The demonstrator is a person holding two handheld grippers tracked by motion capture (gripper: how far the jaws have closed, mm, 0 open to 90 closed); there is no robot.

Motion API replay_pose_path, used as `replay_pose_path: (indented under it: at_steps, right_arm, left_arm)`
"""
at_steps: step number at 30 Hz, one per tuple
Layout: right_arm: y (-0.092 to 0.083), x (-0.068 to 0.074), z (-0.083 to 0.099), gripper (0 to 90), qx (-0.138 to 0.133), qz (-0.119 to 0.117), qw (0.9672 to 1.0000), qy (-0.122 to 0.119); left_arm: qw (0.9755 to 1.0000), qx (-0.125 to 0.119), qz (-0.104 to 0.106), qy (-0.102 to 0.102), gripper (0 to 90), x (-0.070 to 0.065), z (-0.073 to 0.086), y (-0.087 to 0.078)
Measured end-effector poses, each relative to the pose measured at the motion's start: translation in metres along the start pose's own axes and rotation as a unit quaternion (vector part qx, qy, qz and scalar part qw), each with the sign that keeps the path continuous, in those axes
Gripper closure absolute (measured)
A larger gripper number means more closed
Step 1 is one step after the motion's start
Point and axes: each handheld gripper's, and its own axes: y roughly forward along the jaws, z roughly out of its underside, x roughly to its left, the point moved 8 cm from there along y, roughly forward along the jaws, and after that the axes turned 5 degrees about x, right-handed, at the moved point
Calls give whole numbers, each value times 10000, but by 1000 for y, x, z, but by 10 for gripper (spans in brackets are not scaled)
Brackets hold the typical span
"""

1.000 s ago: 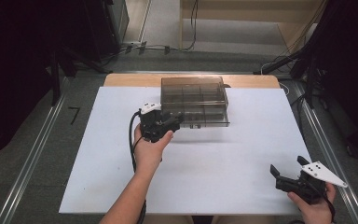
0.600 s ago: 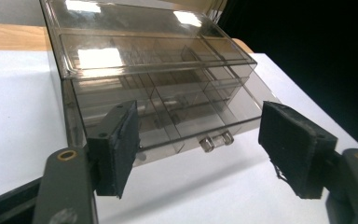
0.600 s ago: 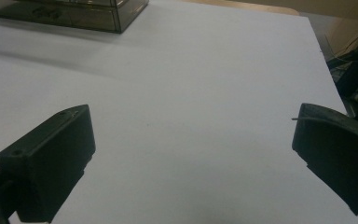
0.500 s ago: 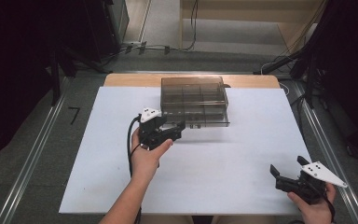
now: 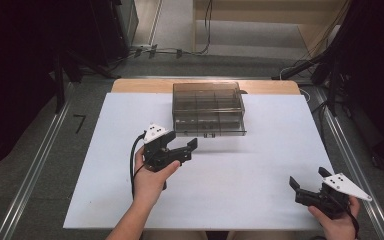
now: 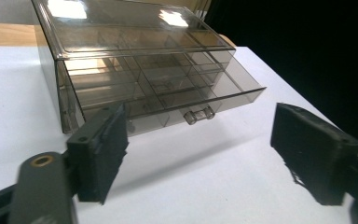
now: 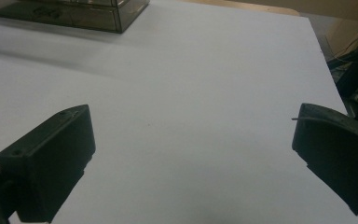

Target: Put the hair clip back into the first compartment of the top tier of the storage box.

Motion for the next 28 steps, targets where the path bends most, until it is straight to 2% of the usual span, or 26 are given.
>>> replay_pose_path:
  at_steps: [4, 9, 14, 16, 22, 28]
  right_arm:
    - [0, -1, 0, 0, -8, 9, 10000, -3]
    - [0, 0, 0, 0, -8, 2, 10000, -21]
    - [0, 0, 0, 0, -5, -1, 10000, -4]
    - [0, -1, 0, 0, -9, 9, 10000, -11]
    - [0, 0, 0, 0, 5, -2, 10000, -10]
    - [1, 0, 1, 0, -7, -4, 10000, -2]
  left_arm:
    - [9999, -71, 78, -42, 127, 0, 4, -5]
    - [9996, -107, 140, -203, 79, 5, 11, -8]
    - [9994, -111, 110, -319, 39, 13, 20, -9]
    - [9996, -91, 9, -258, 36, 17, 24, -11]
    - [9995, -134, 17, -288, 30, 25, 32, -20]
    - [9997, -209, -19, -143, 30, 31, 40, -31]
